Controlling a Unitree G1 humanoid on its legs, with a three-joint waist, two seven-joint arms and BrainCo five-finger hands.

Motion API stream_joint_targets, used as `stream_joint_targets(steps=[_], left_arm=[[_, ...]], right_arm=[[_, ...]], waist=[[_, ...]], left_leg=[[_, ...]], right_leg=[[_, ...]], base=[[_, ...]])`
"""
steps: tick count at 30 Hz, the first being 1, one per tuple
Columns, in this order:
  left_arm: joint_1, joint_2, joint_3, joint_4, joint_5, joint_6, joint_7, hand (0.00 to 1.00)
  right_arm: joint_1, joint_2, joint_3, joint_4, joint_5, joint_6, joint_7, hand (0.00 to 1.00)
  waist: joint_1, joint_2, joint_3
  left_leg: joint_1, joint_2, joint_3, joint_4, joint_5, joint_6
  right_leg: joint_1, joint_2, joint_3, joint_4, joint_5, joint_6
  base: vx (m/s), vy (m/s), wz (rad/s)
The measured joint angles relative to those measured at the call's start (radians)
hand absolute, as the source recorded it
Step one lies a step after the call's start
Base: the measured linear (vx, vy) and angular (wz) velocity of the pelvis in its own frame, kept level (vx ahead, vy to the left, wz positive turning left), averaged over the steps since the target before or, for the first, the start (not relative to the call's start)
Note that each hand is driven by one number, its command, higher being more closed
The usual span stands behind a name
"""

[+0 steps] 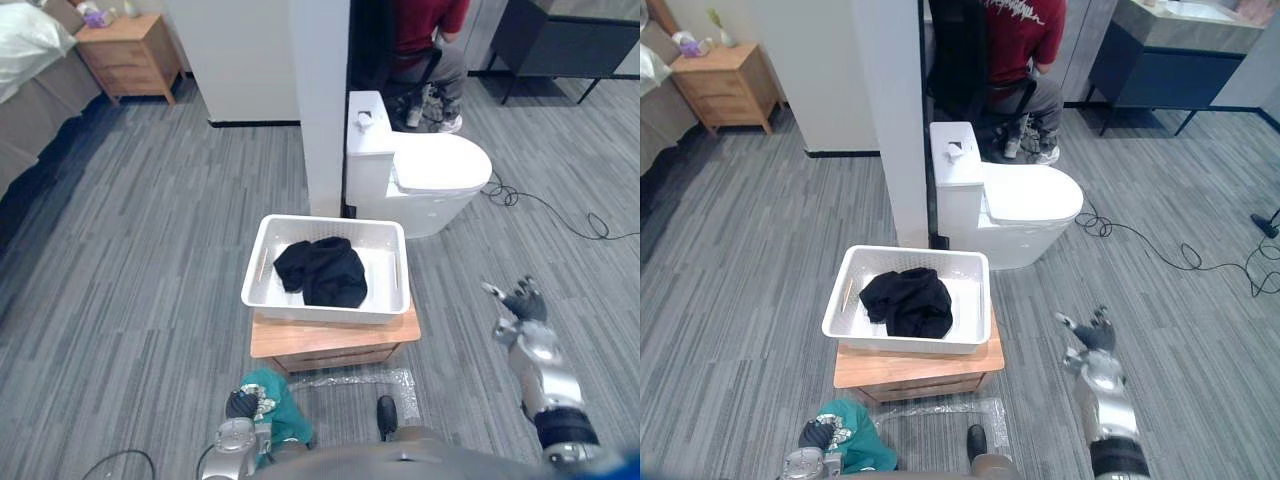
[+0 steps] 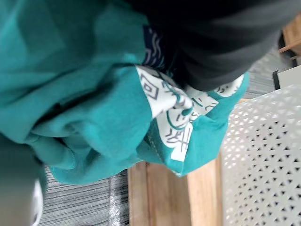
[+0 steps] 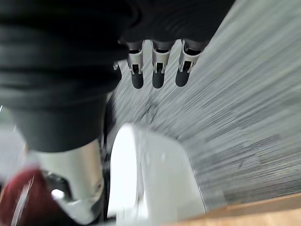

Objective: Tidy the bed and pick cloth on bed and put in laundry

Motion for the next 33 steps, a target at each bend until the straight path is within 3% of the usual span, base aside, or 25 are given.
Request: stream_joint_targets(steps=[3,6,9,12,14,18,20,23,24,25,27,29,33], left_arm=[[0.006,-0.003,0.0,0.012,-0.032,-0.013,-0.01,1.0],[0.01,-0.017,0.019,0.02,-0.097,-0.027,-0.024,1.0],[0.025,-0.039,0.072,0.04,-0.173,-0.047,-0.05,1.0],[0.043,-0.073,0.128,0.051,-0.306,-0.047,-0.059,1.0],[0.051,-0.106,0.199,0.085,-0.468,-0.051,-0.062,1.0],[0.061,-0.122,0.337,0.158,-0.661,-0.098,-0.059,1.0],[0.07,-0.123,0.419,0.169,-0.751,-0.157,-0.068,1.0],[0.071,-0.118,0.458,0.121,-0.818,-0.256,-0.11,1.0],[0.07,-0.109,0.47,0.023,-0.854,-0.334,-0.142,1.0],[0.067,-0.099,0.48,-0.052,-0.861,-0.381,-0.156,1.0],[0.037,-0.066,0.534,-0.204,-0.859,-0.454,-0.168,1.0],[-0.007,0.015,0.613,-0.358,-0.834,-0.518,-0.165,1.0],[-0.06,0.148,0.736,-0.611,-0.662,-0.581,-0.08,1.0]], right_arm=[[0.042,0.04,-0.01,0.115,0.005,-0.005,0.021,0.0],[0.095,0.103,-0.08,0.288,0.013,-0.009,0.089,0.0],[0.156,0.153,-0.168,0.414,-0.013,-0.018,0.22,0.0],[0.203,0.194,-0.194,0.452,-0.098,-0.061,0.311,0.0],[0.226,0.226,-0.2,0.464,-0.116,-0.115,0.355,0.0],[0.213,0.232,-0.197,0.483,-0.189,-0.14,0.379,0.0],[0.194,0.231,-0.185,0.501,-0.237,-0.138,0.386,0.0],[0.164,0.226,-0.145,0.501,-0.293,-0.136,0.389,0.0],[0.152,0.235,-0.115,0.5,-0.294,-0.126,0.395,0.0],[0.143,0.246,-0.113,0.5,-0.294,-0.115,0.401,0.0],[0.135,0.254,-0.102,0.5,-0.299,-0.105,0.41,0.0],[0.139,0.247,-0.095,0.501,-0.298,-0.106,0.409,0.0],[0.159,0.223,-0.102,0.505,-0.291,-0.147,0.413,0.0]], waist=[[0.003,0.002,-0.006],[0.015,0.003,-0.025],[0.021,0.013,-0.03],[0.047,0.024,-0.035],[0.066,0.027,-0.041],[0.092,0.014,-0.047],[0.111,0.008,-0.055],[0.122,0.001,-0.05],[0.129,0.0,-0.051],[0.131,-0.002,-0.051],[0.135,0.002,-0.049],[0.135,0.007,-0.048],[0.13,0.015,-0.056]], left_leg=[[0.03,0.003,-0.006,-0.003,-0.005,0.001],[0.038,0.004,-0.041,-0.004,-0.006,0.0],[0.046,-0.001,-0.091,-0.005,-0.014,-0.002],[0.031,-0.013,-0.14,-0.005,-0.017,0.002],[0.021,-0.032,-0.186,-0.005,-0.024,0.014],[0.025,-0.057,-0.243,-0.005,-0.027,0.021],[0.023,-0.073,-0.259,-0.005,-0.023,0.03],[0.022,-0.083,-0.264,-0.005,-0.022,0.031],[0.023,-0.085,-0.264,-0.005,-0.023,0.03],[0.023,-0.084,-0.264,-0.005,-0.024,0.029],[0.024,-0.083,-0.264,-0.005,-0.028,0.031],[0.024,-0.08,-0.256,-0.006,-0.036,0.039],[0.024,-0.066,-0.236,-0.005,-0.064,0.038]], right_leg=[[0.032,-0.001,-0.014,-0.001,-0.011,0.001],[0.062,-0.008,-0.055,-0.002,-0.033,0.004],[0.105,-0.021,-0.124,0.0,-0.062,0.006],[0.124,-0.04,-0.192,0.0,-0.079,0.017],[0.145,-0.059,-0.268,0.007,-0.1,0.032],[0.172,-0.089,-0.343,0.047,-0.134,0.051],[0.193,-0.105,-0.378,0.049,-0.14,0.054],[0.202,-0.113,-0.415,0.049,-0.14,0.054],[0.211,-0.115,-0.436,0.05,-0.14,0.054],[0.213,-0.117,-0.443,0.053,-0.14,0.054],[0.212,-0.117,-0.45,0.059,-0.143,0.049],[0.212,-0.116,-0.451,0.061,-0.145,0.046],[0.184,-0.107,-0.433,0.092,-0.147,0.042]], base=[[0.04,0.002,0.1],[0.05,-0.008,0.37],[0.05,0.003,0.61],[0.01,0.026,0.54],[0.06,0.039,0.77],[0.12,0.04,0.62],[0.15,0.056,0.42],[0.1,0.03,0.34],[0.06,0.034,0.28],[0.05,0.029,0.25],[0.01,0.005,0.04],[-0.01,-0.008,-0.11],[0.0,-0.006,-0.24]])
